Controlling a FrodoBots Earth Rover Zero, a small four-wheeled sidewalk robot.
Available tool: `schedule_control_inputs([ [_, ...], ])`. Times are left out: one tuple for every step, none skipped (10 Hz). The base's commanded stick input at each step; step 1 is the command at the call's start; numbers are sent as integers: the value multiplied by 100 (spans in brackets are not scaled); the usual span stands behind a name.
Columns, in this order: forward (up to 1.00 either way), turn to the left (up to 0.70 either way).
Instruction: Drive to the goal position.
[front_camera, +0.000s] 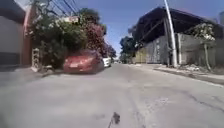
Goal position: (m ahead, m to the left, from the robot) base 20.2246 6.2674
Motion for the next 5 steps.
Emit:
schedule_control_inputs([
  [100, -27],
  [100, -39],
  [100, -40],
  [100, -31],
  [100, -12],
])
